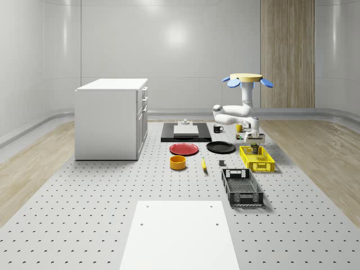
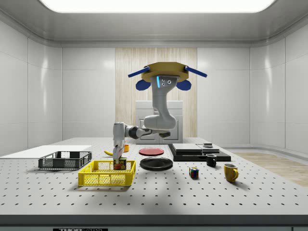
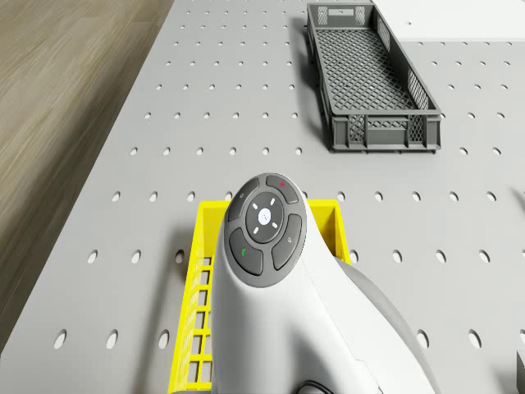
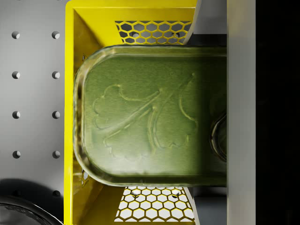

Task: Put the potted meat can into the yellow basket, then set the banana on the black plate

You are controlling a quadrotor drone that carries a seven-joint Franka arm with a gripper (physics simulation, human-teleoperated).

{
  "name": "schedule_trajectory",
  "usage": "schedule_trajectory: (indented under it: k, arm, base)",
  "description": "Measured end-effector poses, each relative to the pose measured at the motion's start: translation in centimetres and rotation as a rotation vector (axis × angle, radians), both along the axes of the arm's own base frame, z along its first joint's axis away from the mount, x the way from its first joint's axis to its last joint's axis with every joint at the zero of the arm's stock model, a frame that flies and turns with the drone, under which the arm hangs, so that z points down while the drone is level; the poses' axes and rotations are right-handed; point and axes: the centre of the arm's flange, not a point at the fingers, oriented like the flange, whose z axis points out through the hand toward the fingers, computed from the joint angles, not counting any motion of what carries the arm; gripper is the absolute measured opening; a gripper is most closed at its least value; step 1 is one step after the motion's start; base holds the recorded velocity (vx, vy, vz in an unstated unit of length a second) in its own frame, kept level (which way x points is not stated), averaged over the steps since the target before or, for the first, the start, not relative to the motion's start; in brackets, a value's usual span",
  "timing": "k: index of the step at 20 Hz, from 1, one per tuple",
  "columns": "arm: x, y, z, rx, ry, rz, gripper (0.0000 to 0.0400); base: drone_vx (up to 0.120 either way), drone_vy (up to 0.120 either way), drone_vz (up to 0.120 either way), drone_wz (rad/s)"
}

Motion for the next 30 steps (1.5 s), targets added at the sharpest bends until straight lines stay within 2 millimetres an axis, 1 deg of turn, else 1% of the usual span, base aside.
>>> schedule_trajectory:
  k: [4, 6, 14, 15, 17, 20, 25, 28, 30]
  arm:
    - [0.0, 0.0, 0.0, 0.000, 0.000, 0.000, 0.0289]
    - [0.0, 0.0, 0.2, 0.000, 0.000, 0.000, 0.0288]
    - [0.0, 0.0, 2.9, 0.000, 0.000, 0.000, 0.0287]
    - [0.0, 0.0, 3.2, 0.001, 0.000, 0.000, 0.0295]
    - [0.0, 0.0, 3.8, 0.002, -0.001, 0.000, 0.0337]
    - [0.0, 0.0, 3.7, 0.004, -0.001, 0.001, 0.0370]
    - [0.0, 0.0, 2.9, 0.006, -0.002, 0.001, 0.0391]
    - [0.0, 0.0, 2.8, 0.006, -0.002, 0.001, 0.0396]
    - [0.0, 0.0, 2.7, 0.006, -0.002, 0.001, 0.0398]
  base:
    - [0.110, 0.000, 0.000, 0.000]
    - [0.000, 0.000, 0.000, 0.000]
    - [0.000, 0.000, 0.000, 0.000]
    - [0.000, 0.000, 0.000, 0.000]
    - [0.000, 0.000, 0.000, 0.000]
    - [0.000, 0.000, 0.027, 0.000]
    - [0.000, -0.008, 0.120, 0.000]
    - [0.120, -0.120, 0.120, 0.000]
    - [0.120, -0.120, 0.020, 0.000]
